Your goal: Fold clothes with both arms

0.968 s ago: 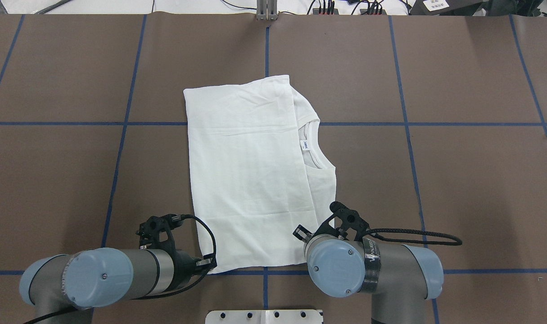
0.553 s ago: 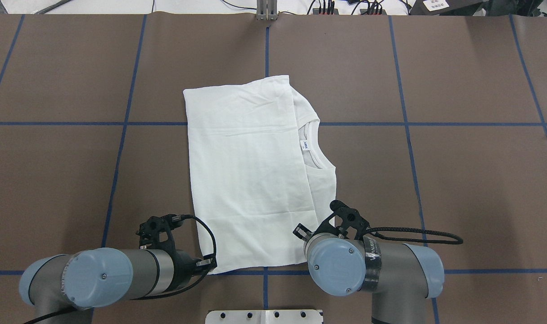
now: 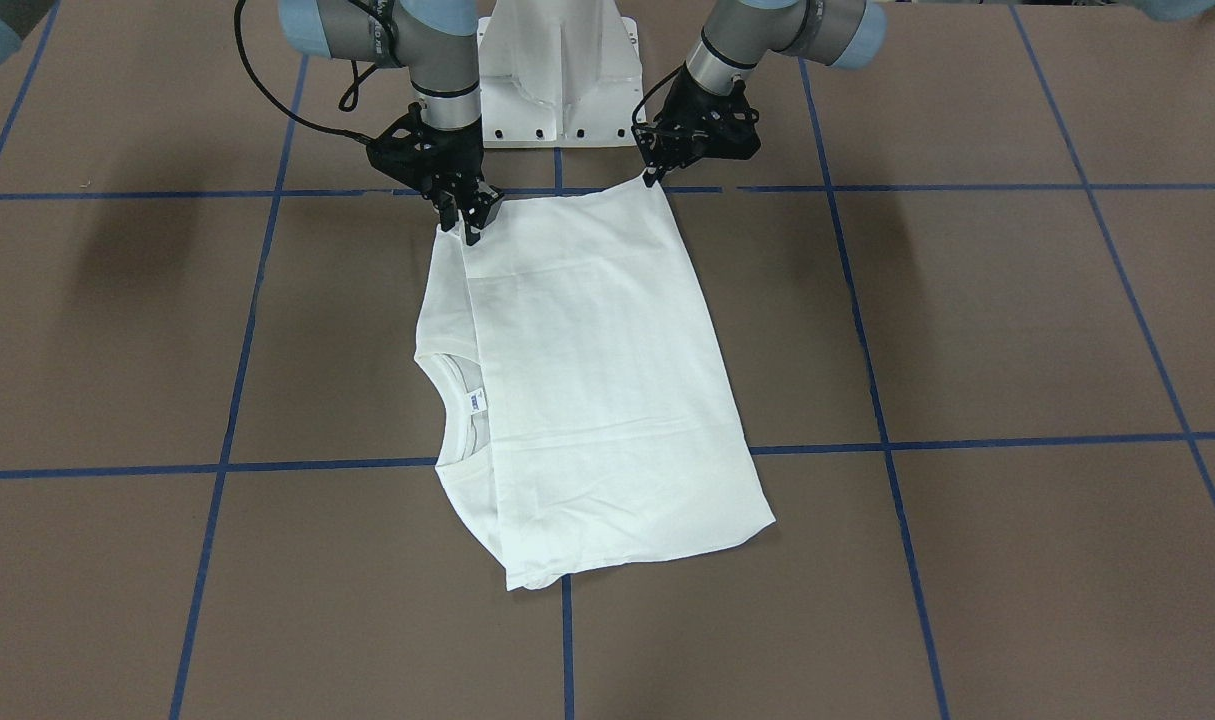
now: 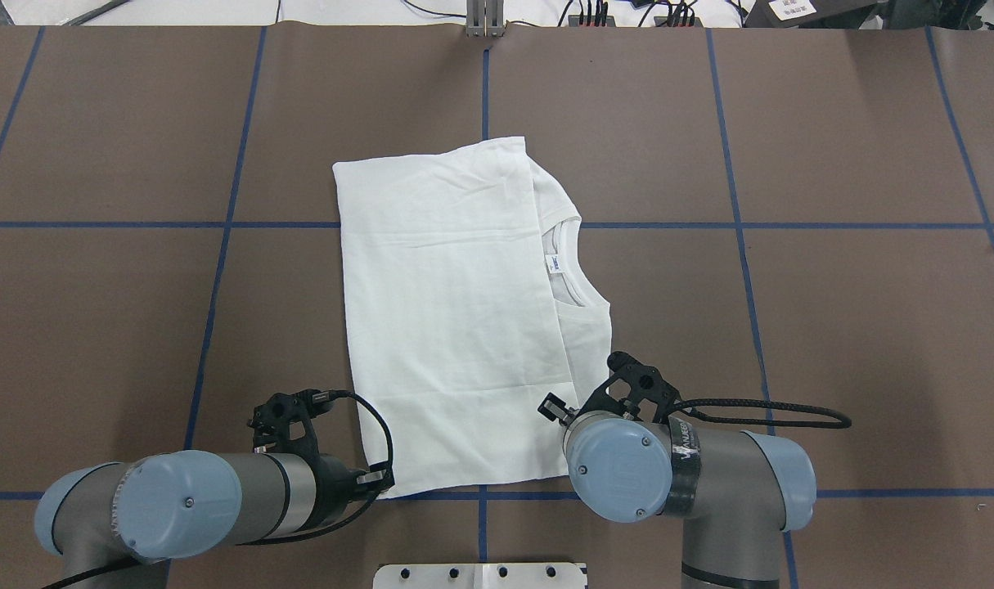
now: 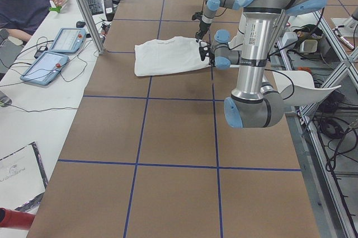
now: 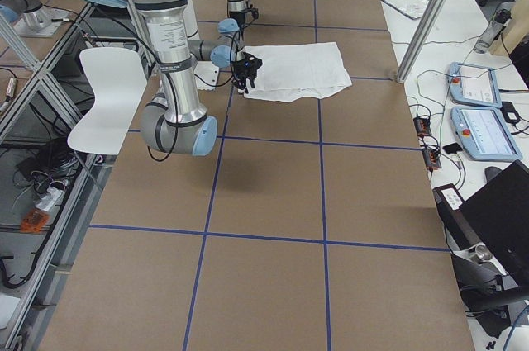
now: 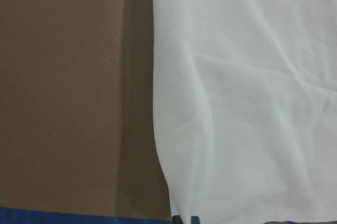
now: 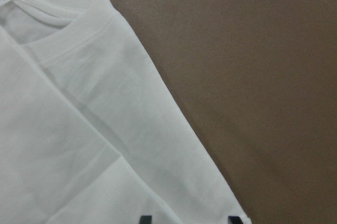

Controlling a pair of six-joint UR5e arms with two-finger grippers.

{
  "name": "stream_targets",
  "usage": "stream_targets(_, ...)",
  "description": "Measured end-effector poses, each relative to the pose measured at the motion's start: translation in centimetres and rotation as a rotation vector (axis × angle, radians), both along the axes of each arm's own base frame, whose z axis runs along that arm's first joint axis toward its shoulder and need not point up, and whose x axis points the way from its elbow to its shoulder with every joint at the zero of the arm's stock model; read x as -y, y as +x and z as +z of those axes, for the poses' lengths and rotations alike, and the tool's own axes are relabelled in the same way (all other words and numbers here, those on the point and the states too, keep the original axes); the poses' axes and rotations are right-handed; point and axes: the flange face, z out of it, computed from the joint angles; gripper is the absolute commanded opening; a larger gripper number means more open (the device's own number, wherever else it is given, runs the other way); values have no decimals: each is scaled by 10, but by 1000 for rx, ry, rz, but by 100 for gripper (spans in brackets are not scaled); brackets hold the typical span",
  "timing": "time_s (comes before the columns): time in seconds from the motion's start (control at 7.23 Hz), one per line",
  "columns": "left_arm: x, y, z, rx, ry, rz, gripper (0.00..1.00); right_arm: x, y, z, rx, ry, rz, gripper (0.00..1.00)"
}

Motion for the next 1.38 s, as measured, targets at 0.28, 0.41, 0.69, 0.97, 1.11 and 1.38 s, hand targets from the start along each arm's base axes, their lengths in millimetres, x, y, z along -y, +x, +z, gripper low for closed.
stream_targets(0.28, 0, 0, 0, 0, 1, 0, 0, 1, 1, 1, -18, 4, -8, 100)
stream_targets(0.41, 0, 0, 0, -1, 1, 0, 0, 0, 0, 2, -22, 5, -10, 100)
stream_targets(0.69, 0, -1, -1, -3, 1, 1, 0, -4, -3, 6, -33, 9, -15, 100)
stream_targets(0.97, 0, -2, -2, -5, 1, 1, 0, -10, -7, 8, -38, 12, -21, 98)
stream_targets(1.11, 0, -2, -2, -6, 1, 1, 0, -11, -8, 8, -39, 13, -22, 87)
stream_targets(1.38, 0, -2, -3, -6, 1, 1, 0, -12, -9, 8, -38, 13, -23, 70)
